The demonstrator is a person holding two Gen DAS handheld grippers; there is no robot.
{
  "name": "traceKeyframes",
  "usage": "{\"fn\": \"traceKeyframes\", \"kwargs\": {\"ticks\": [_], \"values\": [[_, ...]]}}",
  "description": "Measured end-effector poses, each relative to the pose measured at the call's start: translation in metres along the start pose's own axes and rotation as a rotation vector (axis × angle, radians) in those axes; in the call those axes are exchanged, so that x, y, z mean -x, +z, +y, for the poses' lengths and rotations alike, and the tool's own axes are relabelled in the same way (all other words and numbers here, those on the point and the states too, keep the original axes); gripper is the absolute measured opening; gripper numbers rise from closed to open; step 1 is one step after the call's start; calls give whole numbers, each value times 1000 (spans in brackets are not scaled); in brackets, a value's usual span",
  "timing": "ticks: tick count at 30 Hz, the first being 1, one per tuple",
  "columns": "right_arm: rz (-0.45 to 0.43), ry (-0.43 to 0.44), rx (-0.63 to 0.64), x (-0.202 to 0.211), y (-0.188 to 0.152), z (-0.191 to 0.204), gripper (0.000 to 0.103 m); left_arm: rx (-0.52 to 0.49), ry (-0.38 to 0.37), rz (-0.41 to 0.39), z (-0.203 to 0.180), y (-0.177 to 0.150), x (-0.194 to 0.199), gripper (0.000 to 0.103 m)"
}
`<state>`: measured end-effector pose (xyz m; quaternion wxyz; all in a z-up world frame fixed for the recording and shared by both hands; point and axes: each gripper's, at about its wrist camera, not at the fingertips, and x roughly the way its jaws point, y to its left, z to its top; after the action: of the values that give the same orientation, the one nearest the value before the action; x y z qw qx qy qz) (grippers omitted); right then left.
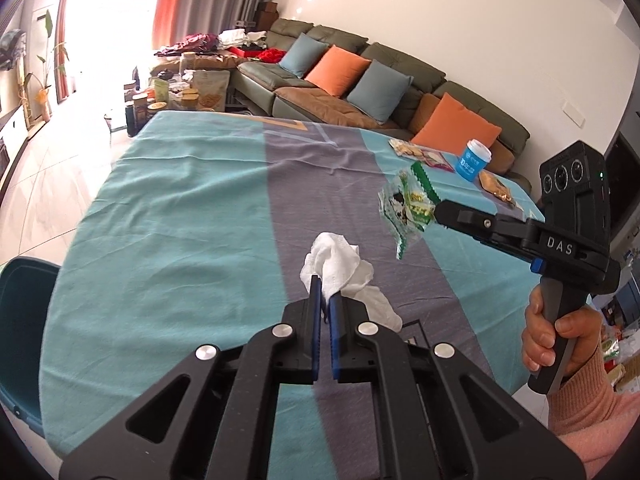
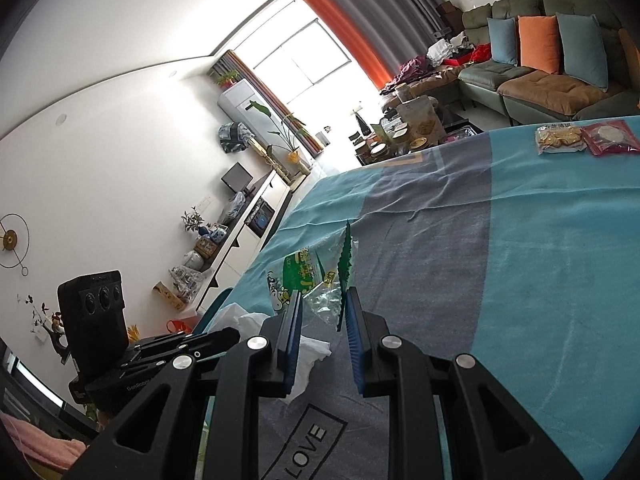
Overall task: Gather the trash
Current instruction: 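Carry the tissue and green wrapper from the table to the teal bin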
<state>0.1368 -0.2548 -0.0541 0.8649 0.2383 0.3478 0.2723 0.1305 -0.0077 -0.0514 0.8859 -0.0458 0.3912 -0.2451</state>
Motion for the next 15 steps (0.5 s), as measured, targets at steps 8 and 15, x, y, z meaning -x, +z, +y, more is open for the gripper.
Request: {"fn": "traceKeyframes", "kwargs": {"ticks": [8,15], "values": [[16,23,24,-11,-11,23,20,8,34,-33,13,-3,26,4],[33,52,42,-20,-14,36,20,27,67,-69,26,-6,50,4]]}}
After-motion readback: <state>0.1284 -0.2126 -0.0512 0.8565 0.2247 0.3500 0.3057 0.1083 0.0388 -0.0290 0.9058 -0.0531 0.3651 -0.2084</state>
